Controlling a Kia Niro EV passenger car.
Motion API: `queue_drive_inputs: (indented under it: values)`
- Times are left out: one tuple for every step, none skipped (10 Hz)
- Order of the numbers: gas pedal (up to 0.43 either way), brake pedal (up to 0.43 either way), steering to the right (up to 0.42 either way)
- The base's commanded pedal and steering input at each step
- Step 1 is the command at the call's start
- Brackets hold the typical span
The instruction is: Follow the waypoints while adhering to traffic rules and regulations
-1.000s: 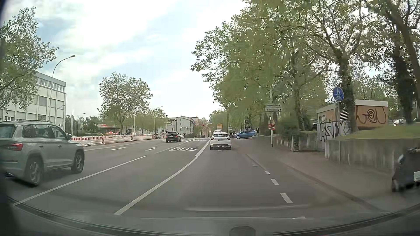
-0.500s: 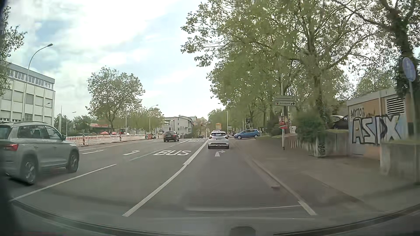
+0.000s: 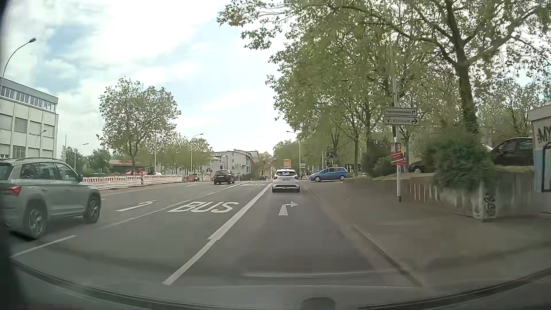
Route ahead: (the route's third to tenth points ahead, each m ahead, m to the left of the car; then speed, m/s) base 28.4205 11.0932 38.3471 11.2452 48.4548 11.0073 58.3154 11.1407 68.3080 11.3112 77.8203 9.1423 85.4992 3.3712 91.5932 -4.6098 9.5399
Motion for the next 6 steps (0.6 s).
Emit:
queue_drive_inputs:
  values:
    - [0.0, 0.018, -0.004]
    - [0.0, 0.018, -0.004]
    - [0.0, 0.018, -0.004]
    - [0.0, 0.018, -0.004]
    - [0.0, 0.018, -0.005]
    - [0.0, 0.018, -0.005]
